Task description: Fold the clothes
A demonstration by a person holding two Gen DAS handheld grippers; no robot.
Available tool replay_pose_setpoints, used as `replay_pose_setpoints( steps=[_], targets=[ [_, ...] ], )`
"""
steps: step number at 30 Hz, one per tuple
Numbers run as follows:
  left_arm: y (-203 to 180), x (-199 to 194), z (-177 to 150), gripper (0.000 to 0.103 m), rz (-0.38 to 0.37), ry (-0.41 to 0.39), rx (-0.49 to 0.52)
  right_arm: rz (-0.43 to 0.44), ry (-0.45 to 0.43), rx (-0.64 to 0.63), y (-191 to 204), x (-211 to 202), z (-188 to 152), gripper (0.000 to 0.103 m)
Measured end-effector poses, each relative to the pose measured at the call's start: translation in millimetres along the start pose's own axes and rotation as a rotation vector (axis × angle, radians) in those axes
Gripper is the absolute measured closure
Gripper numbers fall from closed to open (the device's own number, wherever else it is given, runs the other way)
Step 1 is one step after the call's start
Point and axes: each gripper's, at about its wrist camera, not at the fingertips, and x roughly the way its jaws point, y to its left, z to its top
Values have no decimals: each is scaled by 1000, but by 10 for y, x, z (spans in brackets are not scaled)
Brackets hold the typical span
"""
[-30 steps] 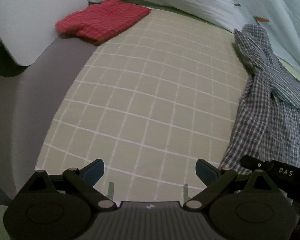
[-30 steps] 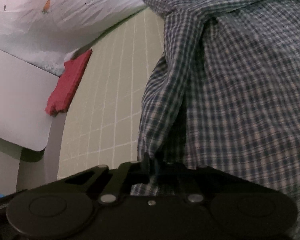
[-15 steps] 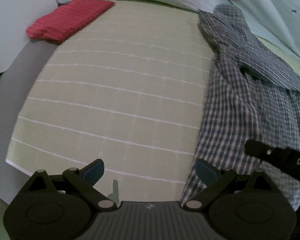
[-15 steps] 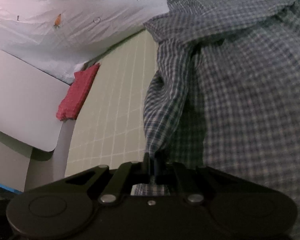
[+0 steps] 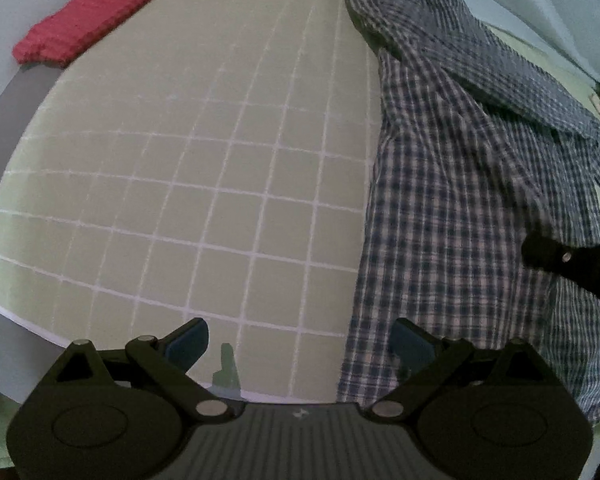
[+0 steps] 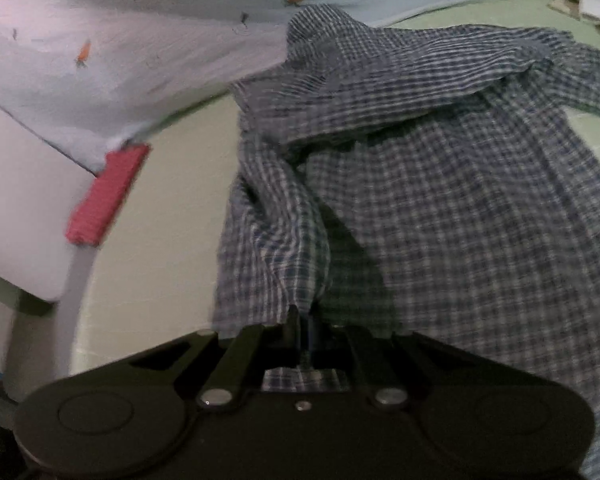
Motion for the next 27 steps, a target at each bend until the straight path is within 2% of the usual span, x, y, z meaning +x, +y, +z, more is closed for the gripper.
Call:
replay_pose_setpoints(
  steps=[5,8,12,19,22,24,27],
  targets=[
    [-32,22,-11,5,8,14,-3,-95,89,-55,-66,273,-98,94],
    [22,-14,75,5,20,0,-25,-116,124,-57,-118,354,-87,91],
    [36,-80,228,6,30,-32,-55,-142,142,-43,-182,365,53,68],
    [54,-204,484,5,14,-105,-76,-129,45,89,-505,206,431,54],
    [19,-226,647,6,-27,-143,-89,-124,-19,158,-684,123,596,43],
    [-29,-243,752,6,-36,-165,-85,-126,-63,198,-804,69,704,31],
    [-135,-220,902,5,-32,-183,-67,-153,-136,239,-990,5,879,28]
  ],
)
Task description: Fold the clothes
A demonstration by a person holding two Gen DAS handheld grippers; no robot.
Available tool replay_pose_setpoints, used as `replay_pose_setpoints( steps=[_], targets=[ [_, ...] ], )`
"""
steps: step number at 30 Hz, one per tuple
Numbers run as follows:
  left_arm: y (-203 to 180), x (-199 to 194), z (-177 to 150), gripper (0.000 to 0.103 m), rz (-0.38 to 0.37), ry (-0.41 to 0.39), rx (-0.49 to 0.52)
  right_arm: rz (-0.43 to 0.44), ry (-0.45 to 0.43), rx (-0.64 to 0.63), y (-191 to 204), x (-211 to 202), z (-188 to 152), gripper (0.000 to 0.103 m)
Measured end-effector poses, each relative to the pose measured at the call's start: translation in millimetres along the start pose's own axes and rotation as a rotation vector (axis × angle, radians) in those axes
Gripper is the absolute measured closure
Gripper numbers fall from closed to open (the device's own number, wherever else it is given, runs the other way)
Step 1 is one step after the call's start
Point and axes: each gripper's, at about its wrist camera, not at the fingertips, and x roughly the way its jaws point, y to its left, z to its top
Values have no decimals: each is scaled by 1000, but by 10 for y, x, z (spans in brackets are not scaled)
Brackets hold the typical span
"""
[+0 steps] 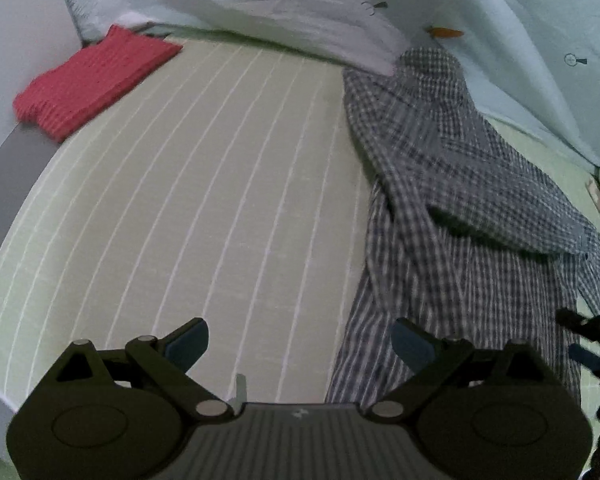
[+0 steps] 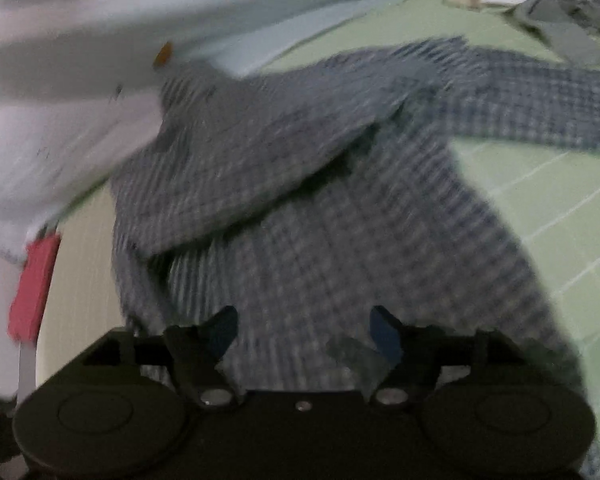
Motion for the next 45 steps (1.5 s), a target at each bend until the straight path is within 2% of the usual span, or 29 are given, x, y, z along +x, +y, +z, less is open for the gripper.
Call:
replay_pose_setpoints(
  steps=[10,12,15,18,19,20,21,22,24,26,30,36,41,45],
  targets=[
    [-220,445,596,5,5,-20,-10,-155,-180,100,-618,282,979,28],
    [-256,536,716,5,10,-2,-29,-191,-187,119,-781,403,1201,28],
    [-336,673,855,5,16,10,-42,-199,-180,124,-943,582,1441,28],
    [-417,791,925,5,29,21,-32,-205,-152,79,-1021,794,1592,29],
    [-437,820,934,5,35,27,-27,-208,-139,65,-1043,873,1636,31],
    [-453,843,947,5,41,32,-23,-199,-123,67,-1062,933,1669,39],
    [-467,856,961,5,43,33,-18,-179,-108,69,-1074,987,1689,51],
    [-472,865,967,5,45,34,-12,-163,-101,64,-1070,1022,1693,57],
    [-470,891,981,5,57,41,-4,-153,-111,24,-1012,1022,1701,88],
    [-465,909,996,5,71,47,1,-144,-126,-15,-947,984,1712,91],
    [-480,934,1048,5,95,46,17,-119,-213,-46,-866,771,1778,93],
    [-575,1018,1147,5,105,43,51,-99,-342,23,-938,507,1973,93],
    [-667,1118,1276,5,99,32,67,-142,-405,8,-985,353,2085,93],
    [-755,1206,1421,5,92,9,73,-148,-448,99,-1170,256,2180,93]
  ],
)
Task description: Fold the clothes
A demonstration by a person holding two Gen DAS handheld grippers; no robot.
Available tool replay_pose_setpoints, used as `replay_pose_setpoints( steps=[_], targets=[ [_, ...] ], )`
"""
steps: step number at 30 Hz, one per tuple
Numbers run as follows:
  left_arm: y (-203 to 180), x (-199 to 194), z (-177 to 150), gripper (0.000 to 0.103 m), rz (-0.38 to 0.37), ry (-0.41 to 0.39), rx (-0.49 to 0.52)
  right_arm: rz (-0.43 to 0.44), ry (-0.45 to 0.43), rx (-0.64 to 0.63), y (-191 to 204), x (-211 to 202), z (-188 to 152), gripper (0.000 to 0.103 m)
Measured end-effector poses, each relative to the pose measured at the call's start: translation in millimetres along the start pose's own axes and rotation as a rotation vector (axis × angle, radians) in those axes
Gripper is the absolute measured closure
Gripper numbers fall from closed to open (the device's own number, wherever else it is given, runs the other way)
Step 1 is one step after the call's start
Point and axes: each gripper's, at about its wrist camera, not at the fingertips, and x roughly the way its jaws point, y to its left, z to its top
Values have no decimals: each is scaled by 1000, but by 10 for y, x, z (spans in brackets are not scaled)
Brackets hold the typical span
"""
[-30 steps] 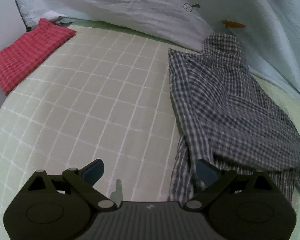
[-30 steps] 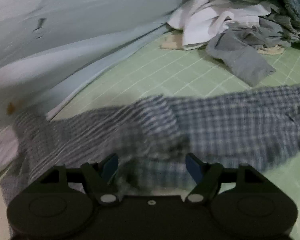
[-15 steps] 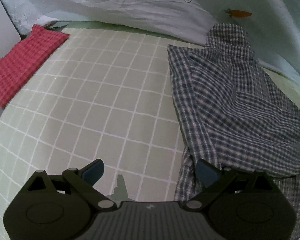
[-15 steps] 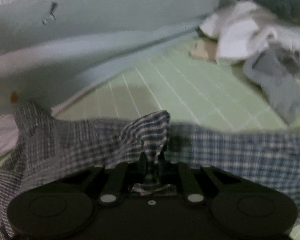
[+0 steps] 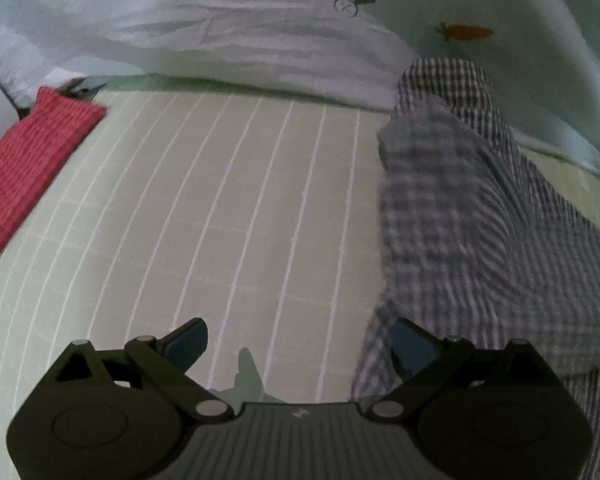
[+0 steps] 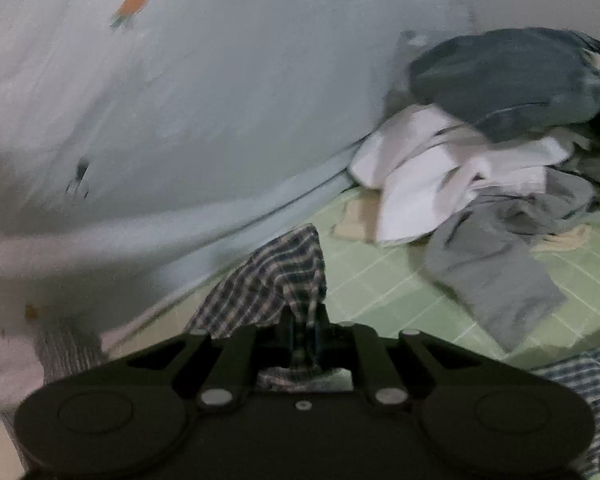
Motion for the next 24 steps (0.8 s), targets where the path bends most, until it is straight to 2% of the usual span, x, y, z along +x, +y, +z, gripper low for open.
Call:
replay_pose_setpoints(
  steps=[5,9,12,15,20,21,23,24],
  targets=[
    [-138,84,152,5,-14,-28,27,-86,-7,52,-189,65,57,93],
    [-225,129,174,5,-26,-32,47,-151,71,66,-275,209,-26,93],
    [-277,158,175,5,-41,-28,45,-206,99,-23,-195,223,-119,92],
    [-298,215,264,5,-104,-43,31,-224,111,-68,-140,170,-180,91],
    [-384,402,608,5,-253,-76,-33,-219,132,-2,-248,119,-211,91],
    [-407,464,666,7,-276,-73,-41,-216,135,15,-276,121,-212,91],
    [-455,598,770,17,-304,-61,-52,-211,142,48,-328,137,-210,91],
    [-473,663,806,33,-311,-53,-54,-212,145,60,-349,150,-207,91]
  ],
)
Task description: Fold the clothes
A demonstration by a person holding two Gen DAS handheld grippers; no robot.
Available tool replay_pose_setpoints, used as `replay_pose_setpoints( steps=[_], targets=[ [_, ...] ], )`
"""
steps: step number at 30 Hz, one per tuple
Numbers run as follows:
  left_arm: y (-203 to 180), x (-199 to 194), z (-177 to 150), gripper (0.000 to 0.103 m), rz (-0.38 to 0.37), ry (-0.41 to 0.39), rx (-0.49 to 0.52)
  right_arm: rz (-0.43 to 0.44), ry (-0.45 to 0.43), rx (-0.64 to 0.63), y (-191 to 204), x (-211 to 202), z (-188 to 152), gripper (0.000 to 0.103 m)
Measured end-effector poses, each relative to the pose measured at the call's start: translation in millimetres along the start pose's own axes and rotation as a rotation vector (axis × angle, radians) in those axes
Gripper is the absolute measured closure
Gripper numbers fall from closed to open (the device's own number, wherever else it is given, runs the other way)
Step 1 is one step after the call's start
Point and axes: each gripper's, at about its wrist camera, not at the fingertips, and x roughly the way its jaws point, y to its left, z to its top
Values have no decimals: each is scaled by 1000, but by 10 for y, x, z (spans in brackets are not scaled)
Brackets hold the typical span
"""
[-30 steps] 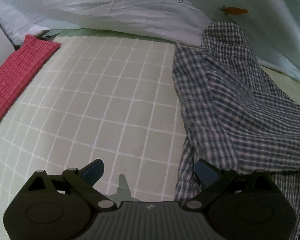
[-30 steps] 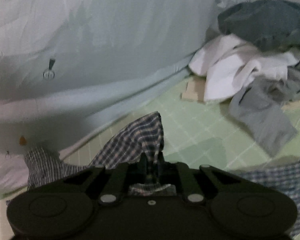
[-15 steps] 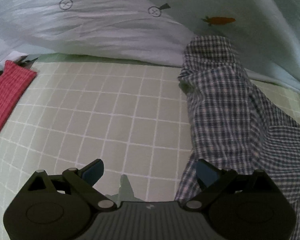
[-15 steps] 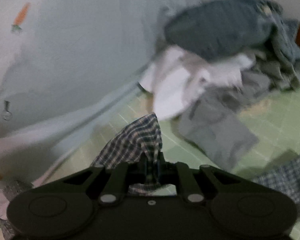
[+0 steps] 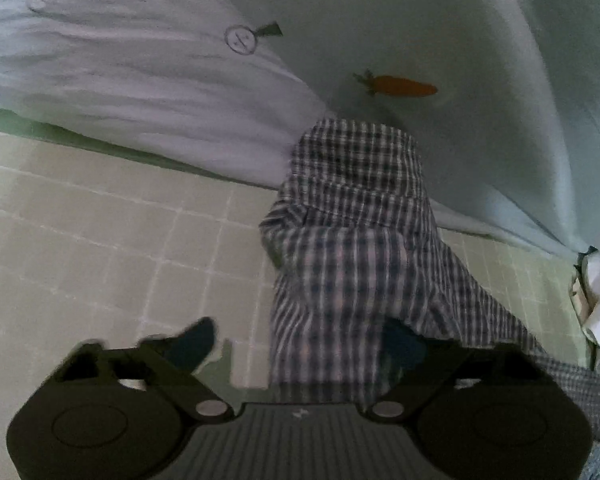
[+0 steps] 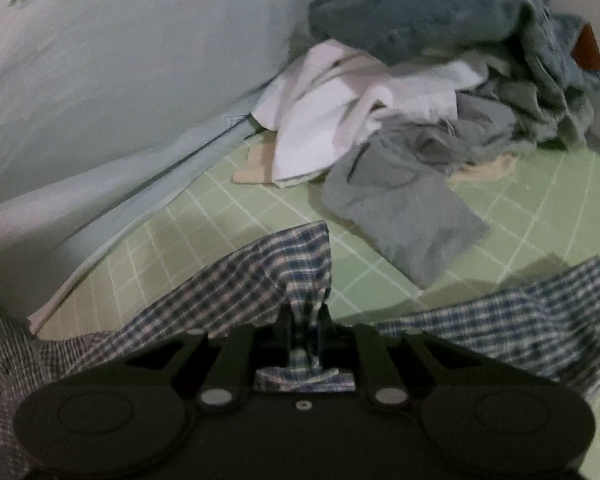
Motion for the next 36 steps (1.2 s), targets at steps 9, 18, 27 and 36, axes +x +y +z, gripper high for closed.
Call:
replay_pose_setpoints(
  steps=[9,18,27,36],
  targets=[
    [-57,256,213,100,25,-61,-11,42,-54,88,-46,-26,83,91],
    [88,475,438,94,101,-2,-53,-24,-15,-30,104,63,-2,91],
    [74,-551,155,20,132,-138,64,49,-52,-167,436,-309,-155,91],
    [94,-1566,-877,0,162,-160,29,387,92,-365,1050,-904,-1106,90]
  ],
)
